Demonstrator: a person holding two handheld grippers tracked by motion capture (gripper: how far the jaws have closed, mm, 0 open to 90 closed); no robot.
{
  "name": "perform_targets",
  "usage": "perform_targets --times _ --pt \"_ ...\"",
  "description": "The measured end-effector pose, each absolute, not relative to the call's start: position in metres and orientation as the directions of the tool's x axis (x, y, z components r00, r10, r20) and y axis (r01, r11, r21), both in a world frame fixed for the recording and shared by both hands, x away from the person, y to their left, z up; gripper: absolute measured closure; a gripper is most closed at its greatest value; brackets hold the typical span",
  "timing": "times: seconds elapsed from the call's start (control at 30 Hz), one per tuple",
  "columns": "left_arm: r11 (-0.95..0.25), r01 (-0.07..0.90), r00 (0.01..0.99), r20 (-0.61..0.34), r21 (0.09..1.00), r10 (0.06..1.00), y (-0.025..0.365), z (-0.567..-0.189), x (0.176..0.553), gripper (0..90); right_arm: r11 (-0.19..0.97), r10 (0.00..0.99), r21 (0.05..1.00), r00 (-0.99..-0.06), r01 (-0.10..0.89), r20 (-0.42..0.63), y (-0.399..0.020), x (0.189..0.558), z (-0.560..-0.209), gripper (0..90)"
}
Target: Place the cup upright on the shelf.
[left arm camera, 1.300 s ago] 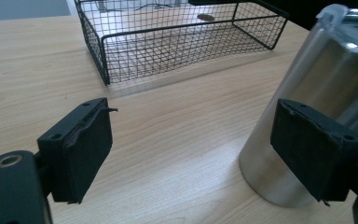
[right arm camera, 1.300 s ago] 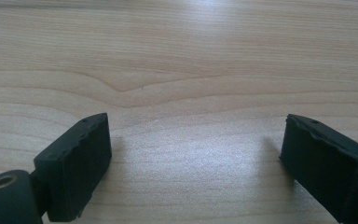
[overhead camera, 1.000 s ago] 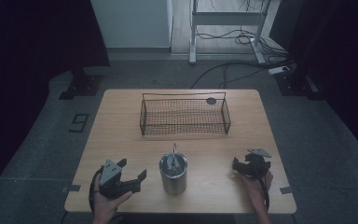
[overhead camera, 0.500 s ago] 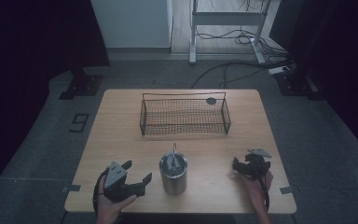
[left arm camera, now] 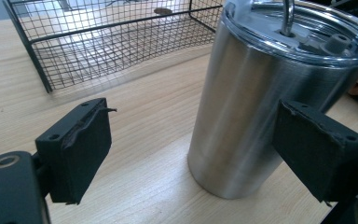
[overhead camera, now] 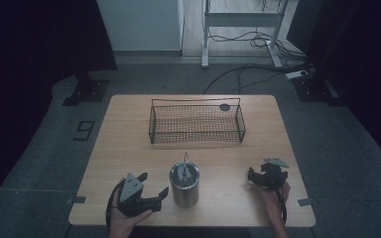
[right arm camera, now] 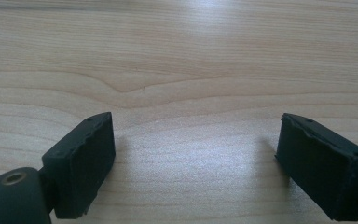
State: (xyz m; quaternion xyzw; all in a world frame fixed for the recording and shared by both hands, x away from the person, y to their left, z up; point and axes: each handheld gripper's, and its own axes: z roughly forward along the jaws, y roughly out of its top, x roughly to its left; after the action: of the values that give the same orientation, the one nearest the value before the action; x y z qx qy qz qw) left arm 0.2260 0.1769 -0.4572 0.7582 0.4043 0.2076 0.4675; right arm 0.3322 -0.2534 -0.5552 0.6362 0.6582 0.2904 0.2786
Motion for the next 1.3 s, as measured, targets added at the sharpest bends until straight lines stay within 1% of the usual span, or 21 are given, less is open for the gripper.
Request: perform_targets --times 0.43,0.93,1.17,1.3 --pt "-0.252 0.423 0.594 -0.056 0.871 0.803 0.168 -0.460 0.227 12.2 0.021 0.999 0.739 -0.036 0.673 0.004 -0.253 0.332 -0.555 12.3" --pt "-0.278 0.402 0.637 -0.049 0.873 0.769 0.156 -0.460 0.224 10.1 0.019 0.999 0.739 -0.033 0.674 0.004 -0.253 0.332 -0.555 12.8" --pt "-0.307 0.404 0.670 -0.050 0.862 0.741 0.147 -0.462 0.222 5.3 0.019 0.999 0.739 -0.033 0.674 0.004 -0.253 0.332 -0.555 12.8" --pt "-0.318 0.408 0.679 -0.051 0.856 0.733 0.140 -0.465 0.223 4.1 0.019 0.999 0.739 -0.033 0.674 0.004 -0.253 0.332 -0.555 12.9"
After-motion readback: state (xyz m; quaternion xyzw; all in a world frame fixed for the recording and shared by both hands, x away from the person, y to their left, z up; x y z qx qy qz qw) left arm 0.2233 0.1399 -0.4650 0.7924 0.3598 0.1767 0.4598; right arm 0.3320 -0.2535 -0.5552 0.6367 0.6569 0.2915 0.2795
